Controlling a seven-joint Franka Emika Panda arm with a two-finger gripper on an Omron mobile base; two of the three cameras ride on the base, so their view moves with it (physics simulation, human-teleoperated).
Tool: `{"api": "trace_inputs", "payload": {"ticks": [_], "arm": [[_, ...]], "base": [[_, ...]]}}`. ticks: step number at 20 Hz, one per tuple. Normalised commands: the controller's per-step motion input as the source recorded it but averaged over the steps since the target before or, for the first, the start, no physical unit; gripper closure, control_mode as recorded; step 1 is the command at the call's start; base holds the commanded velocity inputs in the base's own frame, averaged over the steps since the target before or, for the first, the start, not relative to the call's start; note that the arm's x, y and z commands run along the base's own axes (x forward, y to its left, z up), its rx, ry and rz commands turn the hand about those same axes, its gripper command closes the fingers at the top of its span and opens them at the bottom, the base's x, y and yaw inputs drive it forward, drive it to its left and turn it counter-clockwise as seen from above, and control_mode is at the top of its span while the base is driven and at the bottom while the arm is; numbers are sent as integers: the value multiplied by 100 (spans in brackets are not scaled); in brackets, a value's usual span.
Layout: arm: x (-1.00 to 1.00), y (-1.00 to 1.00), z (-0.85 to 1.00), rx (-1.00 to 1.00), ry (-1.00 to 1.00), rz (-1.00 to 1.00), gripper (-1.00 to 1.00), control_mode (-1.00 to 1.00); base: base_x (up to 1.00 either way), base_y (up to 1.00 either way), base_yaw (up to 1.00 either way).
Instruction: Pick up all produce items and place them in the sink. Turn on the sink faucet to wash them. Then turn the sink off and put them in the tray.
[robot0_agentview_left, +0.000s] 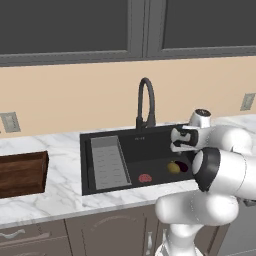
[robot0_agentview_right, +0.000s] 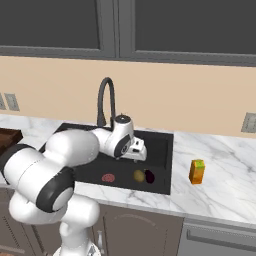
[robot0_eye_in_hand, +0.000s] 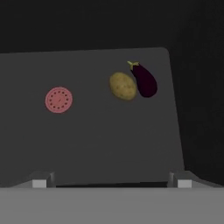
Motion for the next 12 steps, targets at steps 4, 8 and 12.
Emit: {"api": "trace_inputs", "payload": {"ticks": [4,8,12], "arm": [[22,0,-28,-5,0,0,-100,-100],[31,0,-25,-3,0,0,-100,-100],[35,0,-20,0,0,0,-100,-100]], "base": [[0,0,0],[0,0,0],[0,0,0]]}}
